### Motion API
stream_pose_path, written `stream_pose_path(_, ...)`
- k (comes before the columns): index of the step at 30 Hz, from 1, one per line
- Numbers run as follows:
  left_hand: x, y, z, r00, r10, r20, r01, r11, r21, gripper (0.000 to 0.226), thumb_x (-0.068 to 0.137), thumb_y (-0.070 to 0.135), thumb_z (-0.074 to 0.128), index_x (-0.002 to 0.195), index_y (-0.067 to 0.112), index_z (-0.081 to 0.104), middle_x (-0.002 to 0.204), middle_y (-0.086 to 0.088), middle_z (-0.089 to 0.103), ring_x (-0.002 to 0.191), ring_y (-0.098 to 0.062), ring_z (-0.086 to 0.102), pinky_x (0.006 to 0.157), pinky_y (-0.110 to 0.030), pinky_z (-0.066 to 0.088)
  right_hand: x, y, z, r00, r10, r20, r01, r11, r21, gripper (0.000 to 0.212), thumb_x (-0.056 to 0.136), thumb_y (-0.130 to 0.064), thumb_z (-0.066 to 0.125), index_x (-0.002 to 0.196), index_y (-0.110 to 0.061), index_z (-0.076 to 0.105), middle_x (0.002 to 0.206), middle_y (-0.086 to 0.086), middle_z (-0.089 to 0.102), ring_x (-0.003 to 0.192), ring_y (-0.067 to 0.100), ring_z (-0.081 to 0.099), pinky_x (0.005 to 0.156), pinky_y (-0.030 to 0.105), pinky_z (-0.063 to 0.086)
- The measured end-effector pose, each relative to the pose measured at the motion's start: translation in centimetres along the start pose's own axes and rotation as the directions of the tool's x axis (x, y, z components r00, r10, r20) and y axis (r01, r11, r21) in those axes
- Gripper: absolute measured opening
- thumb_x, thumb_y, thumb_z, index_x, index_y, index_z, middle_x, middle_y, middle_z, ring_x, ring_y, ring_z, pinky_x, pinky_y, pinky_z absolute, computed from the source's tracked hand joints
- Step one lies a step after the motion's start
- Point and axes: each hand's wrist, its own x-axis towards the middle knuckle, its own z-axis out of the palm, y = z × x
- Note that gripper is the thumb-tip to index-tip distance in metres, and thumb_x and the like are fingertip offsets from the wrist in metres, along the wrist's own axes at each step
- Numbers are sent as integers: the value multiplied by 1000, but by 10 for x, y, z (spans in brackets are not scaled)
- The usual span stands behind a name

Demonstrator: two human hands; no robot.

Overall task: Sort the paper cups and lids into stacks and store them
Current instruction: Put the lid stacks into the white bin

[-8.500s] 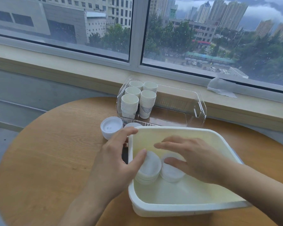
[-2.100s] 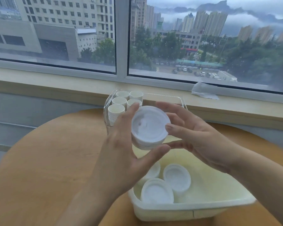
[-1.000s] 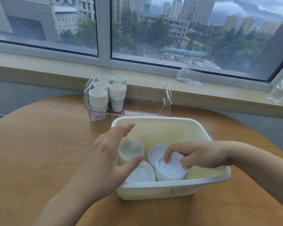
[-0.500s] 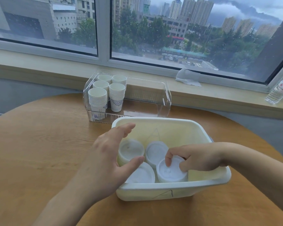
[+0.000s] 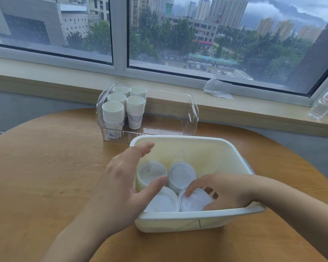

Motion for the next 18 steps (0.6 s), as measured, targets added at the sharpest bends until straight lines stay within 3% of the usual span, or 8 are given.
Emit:
stream_pose_path(2,-2,0,-6,1000,-10,-10,10,1000,-10,72,86,75,54,149,43,43,140,41,45,132,22,38,101,3,25,-10,0,-5,997,15,-76,-17,1000,-18,49,96,-57,65,141,-61,47,140,-26,51,123,-3,53,109,30,45)
stream_pose_path(4,-9,-2,-15,999,-20,-29,20,1000,-8,77,82,79,54,150,45,42,142,44,43,131,26,35,100,4,26,-25,2,-4,968,16,-250,-2,999,54,46,95,-65,60,140,-62,48,138,-33,52,121,-14,52,106,24,44)
stream_pose_path(7,-24,-6,-28,999,-44,-15,44,999,15,88,70,87,58,149,56,38,143,55,33,133,29,29,100,0,30,-46,10,17,830,33,-556,74,983,168,47,90,-74,51,135,-61,51,136,-43,50,129,-23,41,113,18,36)
stream_pose_path(9,-33,-9,-33,998,-62,19,61,998,35,102,62,97,58,152,56,35,148,56,25,139,28,24,105,-1,24,-55,16,41,739,37,-673,81,986,143,51,89,-82,42,135,-61,50,136,-50,42,135,-28,24,120,13,19)
stream_pose_path(11,-37,-11,-33,996,-69,50,67,996,54,112,58,101,57,155,50,38,153,51,26,144,23,25,111,-7,23,-59,22,62,686,44,-727,73,989,128,55,92,-87,29,135,-60,51,138,-51,38,140,-29,13,122,10,3)
stream_pose_path(14,-36,-6,-26,993,-66,100,59,996,73,117,54,97,64,156,46,39,159,44,26,143,24,25,109,-13,29,-63,32,82,641,43,-766,60,993,105,65,95,-86,23,140,-52,56,146,-38,47,151,-11,23,130,29,9)
stream_pose_path(16,-29,1,-19,989,-59,134,49,996,79,126,49,98,65,159,45,33,162,42,21,137,31,23,105,-12,31,-70,39,88,617,35,-786,52,995,85,67,94,-87,29,141,-48,57,147,-34,49,153,-7,23,130,32,11)
stream_pose_path(18,-23,1,-11,987,-70,145,63,997,50,131,49,102,62,161,42,31,164,39,19,140,30,20,112,-14,27,-69,46,88,610,23,-792,42,997,62,71,90,-91,33,140,-47,58,146,-33,50,153,-8,23,131,32,11)
